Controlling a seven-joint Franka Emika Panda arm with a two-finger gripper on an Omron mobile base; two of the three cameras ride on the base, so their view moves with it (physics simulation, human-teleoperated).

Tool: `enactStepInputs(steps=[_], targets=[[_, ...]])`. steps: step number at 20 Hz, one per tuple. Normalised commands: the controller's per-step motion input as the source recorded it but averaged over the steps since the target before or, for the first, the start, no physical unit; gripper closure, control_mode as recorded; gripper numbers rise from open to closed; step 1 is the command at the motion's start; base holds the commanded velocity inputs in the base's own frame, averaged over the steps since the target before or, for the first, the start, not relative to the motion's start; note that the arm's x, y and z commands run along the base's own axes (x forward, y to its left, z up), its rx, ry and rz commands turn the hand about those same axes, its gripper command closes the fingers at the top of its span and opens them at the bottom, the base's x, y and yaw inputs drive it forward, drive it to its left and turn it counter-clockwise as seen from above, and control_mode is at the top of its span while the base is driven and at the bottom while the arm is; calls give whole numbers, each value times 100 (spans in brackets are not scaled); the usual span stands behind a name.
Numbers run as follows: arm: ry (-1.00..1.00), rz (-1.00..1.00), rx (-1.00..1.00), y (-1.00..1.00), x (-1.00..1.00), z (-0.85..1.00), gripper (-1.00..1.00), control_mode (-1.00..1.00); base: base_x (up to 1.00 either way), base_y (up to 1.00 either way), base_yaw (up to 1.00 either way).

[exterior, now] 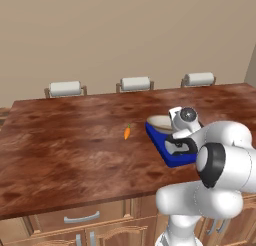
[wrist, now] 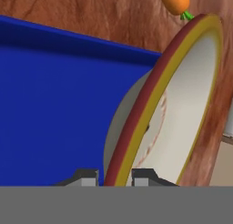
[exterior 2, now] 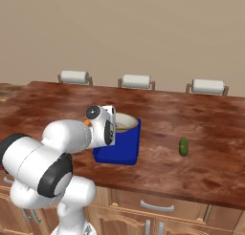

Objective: Place the two vegetables and bowl onto the tray for setting up a vegetable dip station.

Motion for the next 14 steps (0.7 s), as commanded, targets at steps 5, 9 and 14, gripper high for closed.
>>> enactStepInputs(steps=[5, 9, 14], targets=[[0, 0, 0, -3, 0, -12, 100, -100, 0, 0, 0], [0, 0, 0, 0, 1, -5, 100, -100, 0, 0, 0], [-6, 0, 0, 0, 0, -2, 100, -100, 0, 0, 0]])
